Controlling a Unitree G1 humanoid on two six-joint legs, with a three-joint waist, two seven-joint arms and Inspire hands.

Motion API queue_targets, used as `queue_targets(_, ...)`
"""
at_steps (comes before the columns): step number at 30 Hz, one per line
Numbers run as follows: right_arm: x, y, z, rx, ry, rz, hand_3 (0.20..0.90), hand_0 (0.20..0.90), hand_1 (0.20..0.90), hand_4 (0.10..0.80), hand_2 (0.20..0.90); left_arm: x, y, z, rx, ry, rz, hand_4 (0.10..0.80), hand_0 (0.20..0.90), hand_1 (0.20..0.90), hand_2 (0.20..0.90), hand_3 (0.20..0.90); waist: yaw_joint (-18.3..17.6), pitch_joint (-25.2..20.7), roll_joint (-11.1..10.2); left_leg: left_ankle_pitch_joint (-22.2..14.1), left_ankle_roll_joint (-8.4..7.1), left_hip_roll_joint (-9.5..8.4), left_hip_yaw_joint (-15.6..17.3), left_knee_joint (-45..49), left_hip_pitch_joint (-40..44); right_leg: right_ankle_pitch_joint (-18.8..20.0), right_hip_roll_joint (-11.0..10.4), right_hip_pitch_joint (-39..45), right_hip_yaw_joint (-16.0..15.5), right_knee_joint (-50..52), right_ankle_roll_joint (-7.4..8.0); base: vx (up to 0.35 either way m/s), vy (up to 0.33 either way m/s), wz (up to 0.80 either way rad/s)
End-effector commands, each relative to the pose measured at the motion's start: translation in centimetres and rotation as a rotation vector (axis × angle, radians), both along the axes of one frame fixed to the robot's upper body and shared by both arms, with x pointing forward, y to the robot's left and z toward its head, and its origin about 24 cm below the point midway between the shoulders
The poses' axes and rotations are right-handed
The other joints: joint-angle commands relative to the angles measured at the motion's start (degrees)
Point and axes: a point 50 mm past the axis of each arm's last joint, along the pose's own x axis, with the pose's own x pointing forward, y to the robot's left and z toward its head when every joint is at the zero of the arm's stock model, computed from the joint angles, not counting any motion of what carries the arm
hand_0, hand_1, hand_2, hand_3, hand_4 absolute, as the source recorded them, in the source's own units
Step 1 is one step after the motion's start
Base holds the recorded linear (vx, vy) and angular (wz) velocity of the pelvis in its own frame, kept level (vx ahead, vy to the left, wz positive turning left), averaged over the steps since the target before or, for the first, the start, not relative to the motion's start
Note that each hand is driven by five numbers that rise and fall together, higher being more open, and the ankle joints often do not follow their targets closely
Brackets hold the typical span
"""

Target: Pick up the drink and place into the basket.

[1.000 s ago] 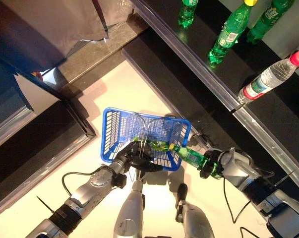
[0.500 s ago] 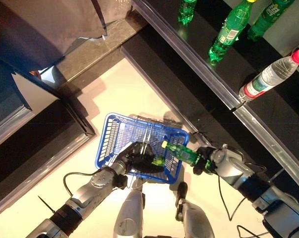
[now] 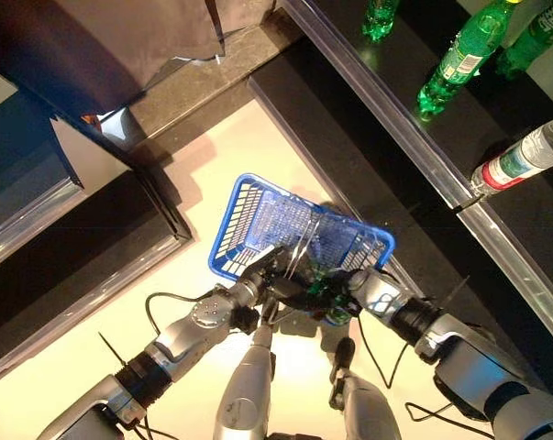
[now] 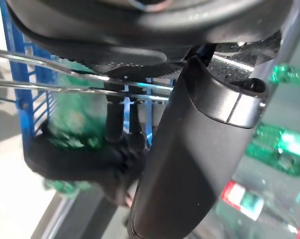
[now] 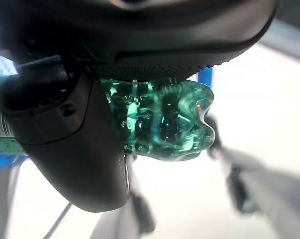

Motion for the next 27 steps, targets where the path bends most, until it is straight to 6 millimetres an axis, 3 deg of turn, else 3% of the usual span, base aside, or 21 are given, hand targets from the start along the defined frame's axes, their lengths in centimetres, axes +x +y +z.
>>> queue_targets(1,1.3,4.7,3.2,0.149,-0.066,0.062,0.2,0.3,0.3,0.1,0.3,-2.4,-7.5,10.5,-0.421,-0.357,-0.418,0.1,0.3,0.3,0.3,0.2,0.7,-2.8,-0.3,-6.6,1.23,-1.68,-1.6,4.4,1.6,8.7,-1.5,-5.5,0.9,-2.2,-4.83,0.037,0.03,0.04)
queue_targets(8,3.1,5.3,4.2,0.148,-0.191,-0.018,0.2,0.3,0.3,0.1,0.3,-2.8,-9.8,11.3,-0.496,-0.3,-0.503,0.1,0.3,0.3,0.3,0.2,1.2,-1.9,0.6,-6.5,1.46,-2.07,-1.8,4.7,0.8,9.2,-1.9,-6.3,0.4,-1.9,-4.76,0.016,0.021,0.09)
queue_targets(16,5.0,5.7,6.6,0.278,-0.291,-0.17,0.2,0.3,0.3,0.1,0.3,-2.3,-11.4,11.4,-0.516,-0.221,-0.538,0.1,0.3,0.3,0.3,0.2,1.2,-0.9,1.2,-6.2,1.71,-2.39,-1.3,4.6,0.2,9.8,-2.2,-7.4,0.2,-1.4,-4.45,0.0,0.0,0.0)
queue_targets(23,6.4,3.6,8.7,0.515,-0.241,-0.327,0.2,0.3,0.3,0.1,0.3,-1.4,-10.6,11.1,-0.47,-0.216,-0.519,0.1,0.3,0.3,0.3,0.2,1.2,-0.4,1.3,-6.1,1.72,-2.36,-1.0,4.2,0.2,10.0,-2.5,-7.7,-0.1,-1.5,-4.02,-0.002,0.009,0.0)
queue_targets(27,7.4,0.5,10.3,0.38,-0.383,-0.312,0.2,0.3,0.3,0.1,0.3,-1.4,-9.6,10.5,-0.437,-0.207,-0.51,0.1,0.3,0.3,0.3,0.2,0.9,-0.2,0.9,-6.0,1.57,-2.11,-0.7,3.9,0.3,10.3,-2.4,-8.0,0.0,-1.4,-3.65,-0.008,0.005,0.0)
